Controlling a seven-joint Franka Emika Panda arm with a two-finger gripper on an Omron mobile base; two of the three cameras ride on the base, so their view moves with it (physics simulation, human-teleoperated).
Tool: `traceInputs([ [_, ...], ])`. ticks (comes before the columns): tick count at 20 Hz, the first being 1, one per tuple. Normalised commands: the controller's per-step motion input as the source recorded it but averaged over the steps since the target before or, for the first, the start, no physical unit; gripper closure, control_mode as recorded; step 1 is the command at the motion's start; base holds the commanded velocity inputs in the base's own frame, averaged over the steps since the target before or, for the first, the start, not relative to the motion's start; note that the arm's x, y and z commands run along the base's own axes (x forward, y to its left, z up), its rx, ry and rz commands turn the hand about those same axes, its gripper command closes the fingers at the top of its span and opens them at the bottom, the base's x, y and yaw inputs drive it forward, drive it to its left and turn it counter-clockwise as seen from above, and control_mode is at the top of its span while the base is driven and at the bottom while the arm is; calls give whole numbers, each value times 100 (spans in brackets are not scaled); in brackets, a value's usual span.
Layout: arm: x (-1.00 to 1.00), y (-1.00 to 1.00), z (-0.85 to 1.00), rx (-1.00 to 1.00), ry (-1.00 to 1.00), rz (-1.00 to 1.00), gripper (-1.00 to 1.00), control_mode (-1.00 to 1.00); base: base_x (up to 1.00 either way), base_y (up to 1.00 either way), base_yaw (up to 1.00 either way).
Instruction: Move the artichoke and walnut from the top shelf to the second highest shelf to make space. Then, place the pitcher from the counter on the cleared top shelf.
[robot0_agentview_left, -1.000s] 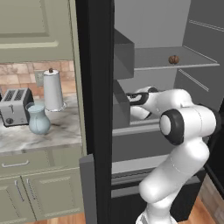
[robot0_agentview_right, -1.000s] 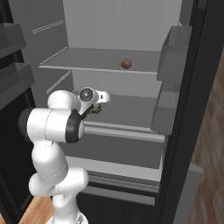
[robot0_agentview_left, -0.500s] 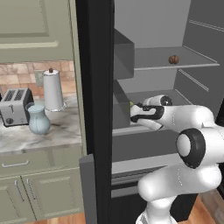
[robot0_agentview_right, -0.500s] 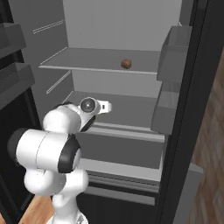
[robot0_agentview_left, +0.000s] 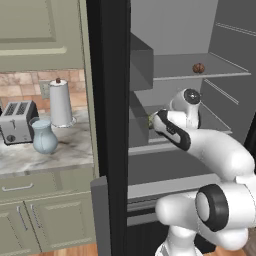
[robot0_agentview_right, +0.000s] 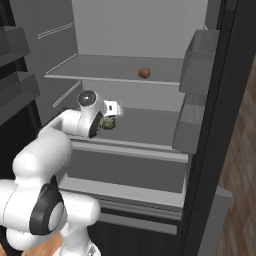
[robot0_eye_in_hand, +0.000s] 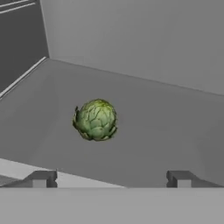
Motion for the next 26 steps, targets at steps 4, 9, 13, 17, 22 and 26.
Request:
traceInputs([
  [4, -46, 0, 73, -7, 23, -2, -100, -100, 0, 0, 0],
  [9, -66, -7, 21, 0, 0, 0, -100, -100, 0, 0, 0],
  [13, -81, -16, 1, 0, -10, 0, -100, -100, 0, 0, 0],
  [17, -74, -16, 0, 0, -14, 0, -100, -100, 0, 0, 0],
  [22, -53, -11, 54, 0, -2, -1, -100, -100, 0, 0, 0],
  [26, -28, -14, 86, 0, 0, -1, -100, -100, 0, 0, 0],
])
